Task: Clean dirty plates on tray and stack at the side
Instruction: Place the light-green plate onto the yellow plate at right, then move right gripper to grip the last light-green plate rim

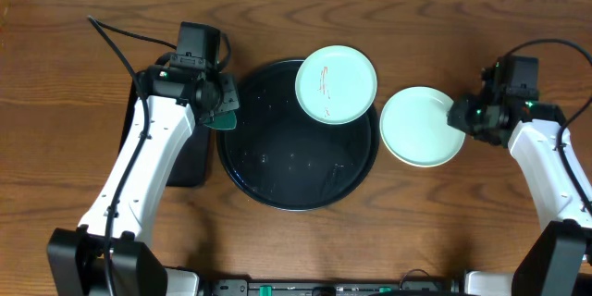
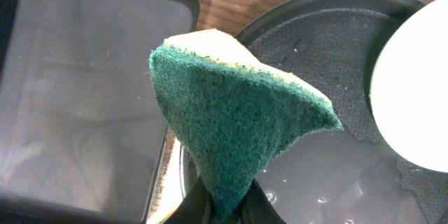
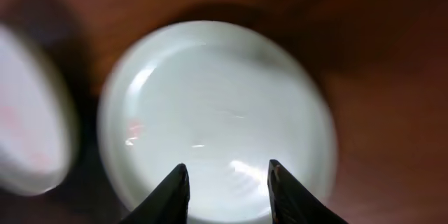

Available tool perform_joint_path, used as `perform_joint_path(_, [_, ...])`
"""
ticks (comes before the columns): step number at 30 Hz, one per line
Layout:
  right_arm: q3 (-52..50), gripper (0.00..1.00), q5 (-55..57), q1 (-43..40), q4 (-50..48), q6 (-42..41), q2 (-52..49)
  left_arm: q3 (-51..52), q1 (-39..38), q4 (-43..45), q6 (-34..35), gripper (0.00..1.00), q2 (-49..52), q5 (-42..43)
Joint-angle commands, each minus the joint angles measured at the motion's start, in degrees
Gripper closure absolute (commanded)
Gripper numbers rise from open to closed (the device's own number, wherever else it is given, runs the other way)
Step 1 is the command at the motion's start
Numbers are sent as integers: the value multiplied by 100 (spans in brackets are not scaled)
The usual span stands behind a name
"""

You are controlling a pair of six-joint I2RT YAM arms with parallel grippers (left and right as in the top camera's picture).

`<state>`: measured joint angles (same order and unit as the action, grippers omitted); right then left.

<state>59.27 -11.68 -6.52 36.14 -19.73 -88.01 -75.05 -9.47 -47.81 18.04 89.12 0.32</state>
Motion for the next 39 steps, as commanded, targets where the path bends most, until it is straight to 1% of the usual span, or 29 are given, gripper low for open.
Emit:
perform_joint_path(1, [354,63,-822,271,-39,160,50,-83,9,-11,31,93,-2,17])
perform_joint_path(5, [848,57,-728,726,-33,236,-39,-83,9,-9,31,93,-2,15])
perform_joint_path(7, [1145,56,-472,968,31,269,-153,-83,9,-11,31,92,-2,15])
perform_joint_path(9, [1541,54,-164,1233,151,404,-415,-83,9,-11,31,93,-2,15])
perform_joint_path(11, [1840,51,-96,1384,227,568,-719,-83,9,-11,31,92,-2,17])
perform_joint_path(13, [2245,44,-101,1532,391,765,-1226,-83,9,-11,31,92,-2,17])
perform_joint_path(14, [2594,39,-166,1609,599,898,-1690,-83,9,-11,31,93,-2,17])
perform_joint_path(16, [2894,27,-431,1633,693,1021,-2129,-83,9,-11,28,93,-2,17])
perform_joint_path(18, [3056,23,-643,1633,597,1019,-2463,-83,9,-9,31,93,-2,17])
perform_joint_path(20, [3080,22,-750,1633,367,1016,-2682,-83,9,-9,28,92,-2,15])
perform_joint_path(21, [3080,24,-750,1633,264,1012,-2774,-83,9,-9,28,93,-2,15])
perform_joint_path(22, [3077,29,-748,1639,177,1014,-2861,-83,9,-9,28,93,-2,15])
perform_joint_path(25, [3077,55,-748,1659,44,992,-3086,-83,9,9,28,92,-2,15])
perform_joint_path(26, [3077,59,-752,1668,20,992,-3141,-83,9,13,28,92,-2,15])
perform_joint_path(28, [3077,62,-791,1687,-2,994,-3254,-83,9,24,28,92,-2,15])
perform_joint_path(30, [3077,69,-791,1709,2,994,-3346,-83,9,28,28,92,-2,15])
perform_joint_path(36, [3051,99,-789,1777,2,994,-3403,-83,9,28,28,93,-2,15])
perform_joint_path(39, [3051,99,-831,1788,15,992,-3403,-83,9,28,28,92,-2,15])
